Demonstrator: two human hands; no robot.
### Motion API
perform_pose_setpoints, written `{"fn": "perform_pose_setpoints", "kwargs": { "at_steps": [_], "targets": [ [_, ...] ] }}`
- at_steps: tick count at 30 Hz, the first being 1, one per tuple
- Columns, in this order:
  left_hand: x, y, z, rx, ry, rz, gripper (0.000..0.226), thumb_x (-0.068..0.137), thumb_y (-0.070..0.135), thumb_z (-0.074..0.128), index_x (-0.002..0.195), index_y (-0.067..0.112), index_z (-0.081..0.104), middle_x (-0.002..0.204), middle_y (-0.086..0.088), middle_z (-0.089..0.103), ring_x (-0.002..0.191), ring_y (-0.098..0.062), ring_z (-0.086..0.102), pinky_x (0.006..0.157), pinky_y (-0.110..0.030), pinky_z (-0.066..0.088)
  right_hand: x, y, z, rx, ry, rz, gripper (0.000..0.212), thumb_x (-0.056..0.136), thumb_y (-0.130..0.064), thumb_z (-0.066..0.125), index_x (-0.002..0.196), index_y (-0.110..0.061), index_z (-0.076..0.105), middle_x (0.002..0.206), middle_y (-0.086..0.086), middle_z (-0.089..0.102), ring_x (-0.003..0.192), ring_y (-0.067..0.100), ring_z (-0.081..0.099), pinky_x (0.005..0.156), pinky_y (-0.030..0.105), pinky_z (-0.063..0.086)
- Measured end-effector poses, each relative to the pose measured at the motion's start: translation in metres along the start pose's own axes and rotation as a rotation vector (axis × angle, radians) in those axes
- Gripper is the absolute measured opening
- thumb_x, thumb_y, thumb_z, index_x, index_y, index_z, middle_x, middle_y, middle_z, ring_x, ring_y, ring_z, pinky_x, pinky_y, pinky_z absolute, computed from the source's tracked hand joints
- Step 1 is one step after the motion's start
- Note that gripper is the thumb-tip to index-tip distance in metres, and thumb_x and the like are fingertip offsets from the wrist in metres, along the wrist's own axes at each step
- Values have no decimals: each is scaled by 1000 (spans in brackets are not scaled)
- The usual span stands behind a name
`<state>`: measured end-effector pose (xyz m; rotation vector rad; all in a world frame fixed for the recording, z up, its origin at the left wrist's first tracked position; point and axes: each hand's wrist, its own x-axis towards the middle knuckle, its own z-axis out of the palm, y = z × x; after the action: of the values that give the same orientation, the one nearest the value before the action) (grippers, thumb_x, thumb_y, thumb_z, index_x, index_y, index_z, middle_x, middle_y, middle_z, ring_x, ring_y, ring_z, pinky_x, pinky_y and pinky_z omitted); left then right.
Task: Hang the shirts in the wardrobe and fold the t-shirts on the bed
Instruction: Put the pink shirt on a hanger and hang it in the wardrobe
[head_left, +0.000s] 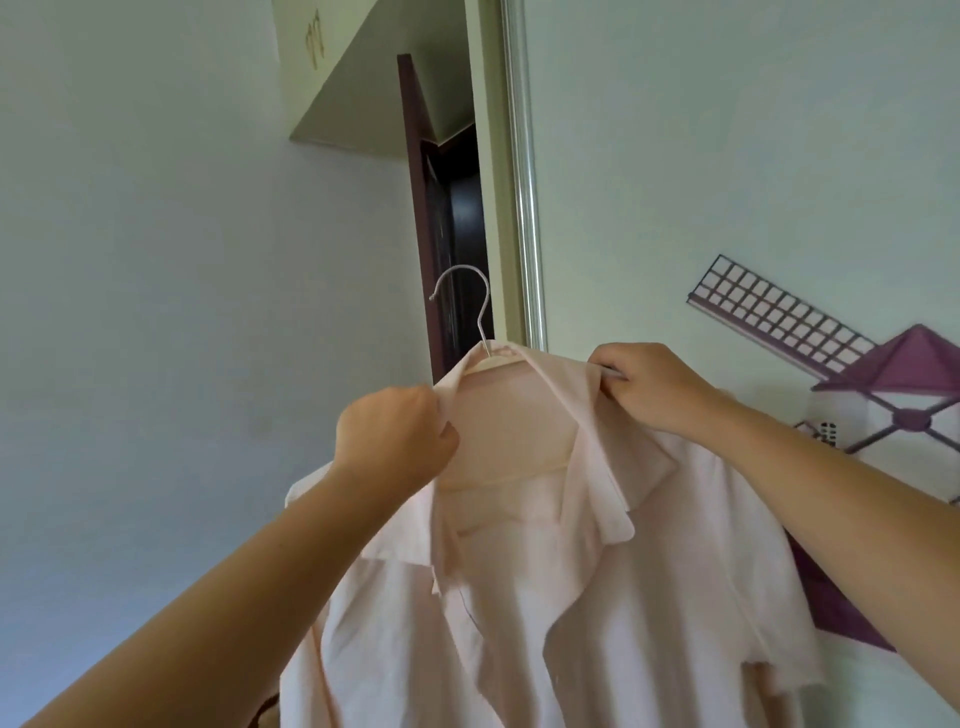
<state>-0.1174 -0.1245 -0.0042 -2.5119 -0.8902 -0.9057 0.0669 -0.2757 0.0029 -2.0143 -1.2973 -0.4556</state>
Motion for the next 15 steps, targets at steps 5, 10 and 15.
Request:
{"fn": "perform_pose_setpoints", "kwargs": {
  "at_steps": [5,10,15],
  "targets": [
    [52,26,-56,-835,-211,-145,23,84,4,45,62,6,49,49,0,65,48,-13,64,45,-15,44,24,-14,-79,-69,50,7,23,94,-3,40,79,-15,54,75,-8,52,71,11,46,52,7,32],
    [86,57,-106,-1313,-277,-251,20,87,-2,48,69,7,47,61,-8,68,51,-13,66,44,-16,46,41,-20,-149,-106,86,30,31,91,-1,39,67,-18,49,73,-4,52,76,18,48,57,19,31],
    [112,72,-137,-1162,-152,-7,16,89,3,57,75,11,54,76,-5,69,73,-18,65,66,-29,52,47,-15,-207,-190,182,41,20,91,0,41,87,1,60,90,11,62,82,23,51,56,18,31]
  ]
}}
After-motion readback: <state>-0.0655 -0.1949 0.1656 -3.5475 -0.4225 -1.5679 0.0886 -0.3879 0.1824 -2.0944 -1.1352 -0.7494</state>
